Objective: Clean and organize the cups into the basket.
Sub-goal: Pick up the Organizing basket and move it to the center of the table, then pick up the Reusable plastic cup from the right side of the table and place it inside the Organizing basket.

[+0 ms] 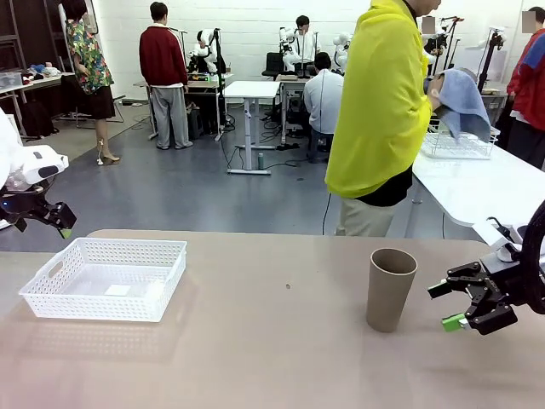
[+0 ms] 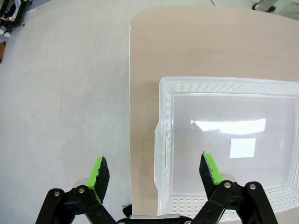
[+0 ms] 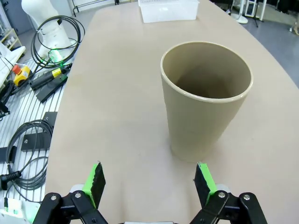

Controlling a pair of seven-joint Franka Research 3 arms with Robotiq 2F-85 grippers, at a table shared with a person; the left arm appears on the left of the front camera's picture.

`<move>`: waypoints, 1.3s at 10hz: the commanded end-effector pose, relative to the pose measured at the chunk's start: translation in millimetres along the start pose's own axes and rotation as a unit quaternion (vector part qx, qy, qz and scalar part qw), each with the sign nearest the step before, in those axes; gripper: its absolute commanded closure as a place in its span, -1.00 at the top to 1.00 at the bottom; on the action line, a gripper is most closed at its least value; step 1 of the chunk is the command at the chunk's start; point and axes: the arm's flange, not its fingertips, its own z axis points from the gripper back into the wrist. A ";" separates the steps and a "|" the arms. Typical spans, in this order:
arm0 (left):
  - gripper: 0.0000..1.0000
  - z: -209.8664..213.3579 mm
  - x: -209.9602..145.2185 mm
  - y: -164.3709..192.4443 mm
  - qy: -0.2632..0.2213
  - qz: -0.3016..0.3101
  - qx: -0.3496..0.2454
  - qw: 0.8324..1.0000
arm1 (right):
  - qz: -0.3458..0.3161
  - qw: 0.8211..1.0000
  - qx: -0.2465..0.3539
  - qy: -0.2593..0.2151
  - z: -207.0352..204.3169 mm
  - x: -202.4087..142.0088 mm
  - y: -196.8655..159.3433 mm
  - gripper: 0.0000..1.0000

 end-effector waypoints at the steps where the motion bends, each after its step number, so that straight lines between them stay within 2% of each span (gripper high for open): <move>1: 1.00 -5.5 3.4 3.7 0.037 -0.030 -0.001 0.999 | 0.023 0.999 0.013 -0.018 -3.9 -1.4 -9.7 1.00; 5: 1.00 -19.0 6.9 2.6 0.063 -0.050 -0.009 0.997 | 0.026 0.998 0.029 -0.053 -16.1 -5.8 -34.8 1.00; 9: 1.00 -35.0 5.6 -12.6 0.072 -0.090 -0.005 0.993 | 0.003 0.998 0.006 -0.065 -32.4 -14.5 -61.4 1.00; 13: 1.00 -47.6 9.7 -12.0 0.090 -0.084 0.008 0.992 | 0.014 0.995 0.052 -0.080 -60.1 -14.9 -70.4 1.00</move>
